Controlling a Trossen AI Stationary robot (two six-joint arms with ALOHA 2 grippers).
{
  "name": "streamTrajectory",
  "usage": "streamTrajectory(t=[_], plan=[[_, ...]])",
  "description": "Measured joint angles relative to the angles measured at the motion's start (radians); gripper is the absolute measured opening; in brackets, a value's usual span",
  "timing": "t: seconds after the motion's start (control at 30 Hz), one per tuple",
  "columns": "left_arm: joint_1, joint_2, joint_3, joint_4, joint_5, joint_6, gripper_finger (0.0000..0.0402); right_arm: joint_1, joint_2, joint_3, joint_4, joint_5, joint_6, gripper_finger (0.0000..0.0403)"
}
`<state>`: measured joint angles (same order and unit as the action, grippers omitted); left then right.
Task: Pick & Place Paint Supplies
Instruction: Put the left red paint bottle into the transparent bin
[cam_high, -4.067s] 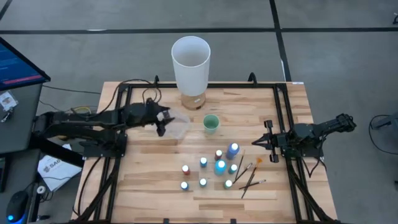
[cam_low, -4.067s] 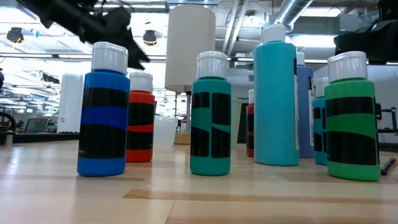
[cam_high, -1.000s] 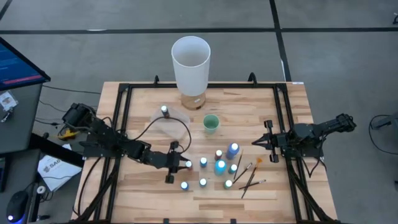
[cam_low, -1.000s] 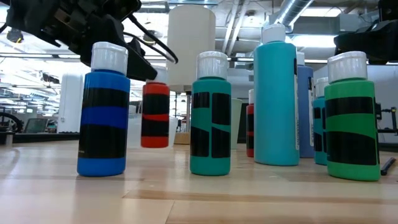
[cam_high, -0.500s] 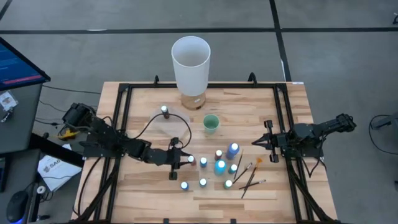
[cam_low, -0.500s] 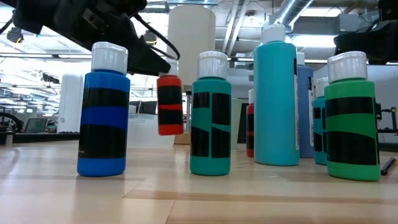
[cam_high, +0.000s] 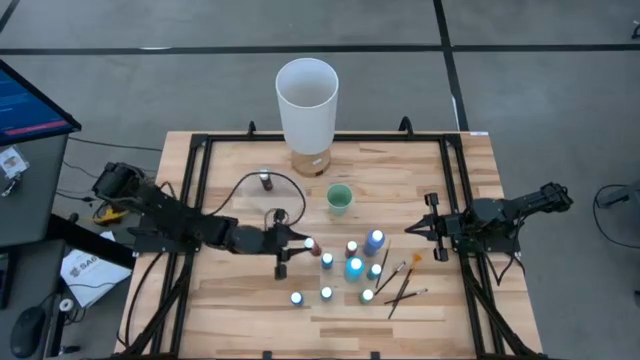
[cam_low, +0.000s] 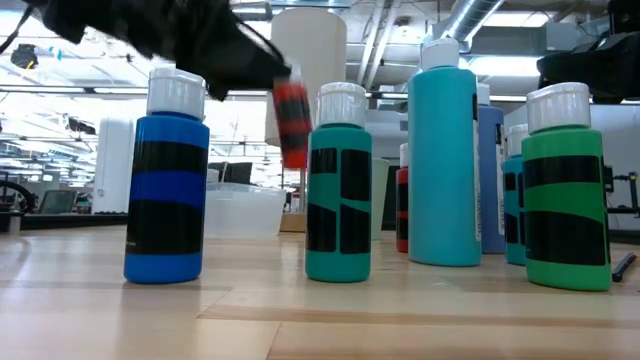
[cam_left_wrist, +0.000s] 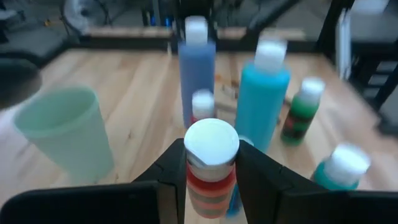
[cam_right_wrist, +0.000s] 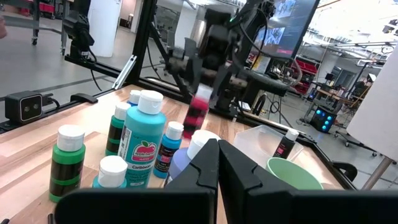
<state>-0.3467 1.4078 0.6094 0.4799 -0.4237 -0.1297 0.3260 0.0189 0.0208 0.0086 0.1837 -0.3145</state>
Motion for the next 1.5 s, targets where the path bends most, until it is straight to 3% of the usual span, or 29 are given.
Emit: streamTrajectory(t=[0.23, 0.43, 0.77, 0.93, 1.3, 1.5], plan=[[-0.001, -0.188, 0.000, -0.008, -0.071, 0.046, 0.0088, 0.000, 0.000, 0.000, 0.000, 0.000, 0.000, 0.0000], [0.004, -0.323, 0.001, -0.193, -0.291, 0.100, 0.0088, 0.000, 0.000, 0.000, 0.000, 0.000, 0.000, 0.0000], [0.076, -0.394, 0.001, -0.575, -0.557, -0.161, 0.0088, 0.000, 0.000, 0.000, 0.000, 0.000, 0.000, 0.0000], [0.129, -0.388, -0.016, -0.719, -0.565, -0.307, 0.0088, 0.000, 0.000, 0.000, 0.000, 0.000, 0.000, 0.0000], [0.202, -0.388, -0.202, -0.723, -0.566, -0.478, 0.0089, 0.000, 0.000, 0.000, 0.000, 0.000, 0.000, 0.0000], [0.218, -0.388, -0.232, -0.715, -0.573, -0.482, 0.0089, 0.000, 0.000, 0.000, 0.000, 0.000, 0.000, 0.0000]])
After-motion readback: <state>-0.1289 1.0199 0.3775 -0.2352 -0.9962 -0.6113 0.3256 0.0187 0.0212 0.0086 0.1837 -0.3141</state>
